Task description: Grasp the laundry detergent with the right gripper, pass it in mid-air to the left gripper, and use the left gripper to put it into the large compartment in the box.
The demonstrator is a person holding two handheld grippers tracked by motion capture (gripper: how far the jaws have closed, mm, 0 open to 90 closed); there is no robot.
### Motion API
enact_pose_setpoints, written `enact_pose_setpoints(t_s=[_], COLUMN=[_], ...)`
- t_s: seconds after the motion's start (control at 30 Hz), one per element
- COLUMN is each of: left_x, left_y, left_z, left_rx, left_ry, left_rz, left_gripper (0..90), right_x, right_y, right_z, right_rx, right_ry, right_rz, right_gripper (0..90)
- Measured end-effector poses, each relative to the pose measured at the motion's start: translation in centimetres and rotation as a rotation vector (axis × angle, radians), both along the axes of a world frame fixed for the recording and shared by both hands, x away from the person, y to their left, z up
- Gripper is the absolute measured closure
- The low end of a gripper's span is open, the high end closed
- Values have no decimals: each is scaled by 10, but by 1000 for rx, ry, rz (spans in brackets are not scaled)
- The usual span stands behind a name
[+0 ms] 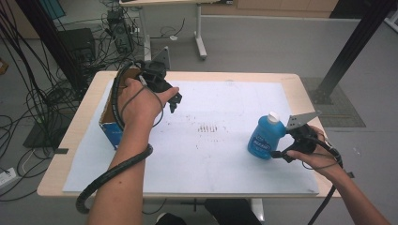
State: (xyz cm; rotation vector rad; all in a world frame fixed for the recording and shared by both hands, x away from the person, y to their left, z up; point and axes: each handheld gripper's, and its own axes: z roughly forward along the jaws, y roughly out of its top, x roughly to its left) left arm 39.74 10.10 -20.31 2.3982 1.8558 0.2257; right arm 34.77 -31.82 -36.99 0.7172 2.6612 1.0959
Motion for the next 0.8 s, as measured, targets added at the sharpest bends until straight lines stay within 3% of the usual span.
enact_pose_setpoints(t_s=[0.4,0.8], left_x=[1,0], left_y=[-4,-5], left_z=[0,-1], left_rx=[0,0], left_ry=[-2,-2], left_rz=[-4,-6], left_gripper=[54,54], right_x=[-4,-3], right_y=[3,6], right_z=[-9,-21], right_rx=[96,169], right_ry=[-72,-103], right_rz=[-35,-77], right_gripper=[19,16])
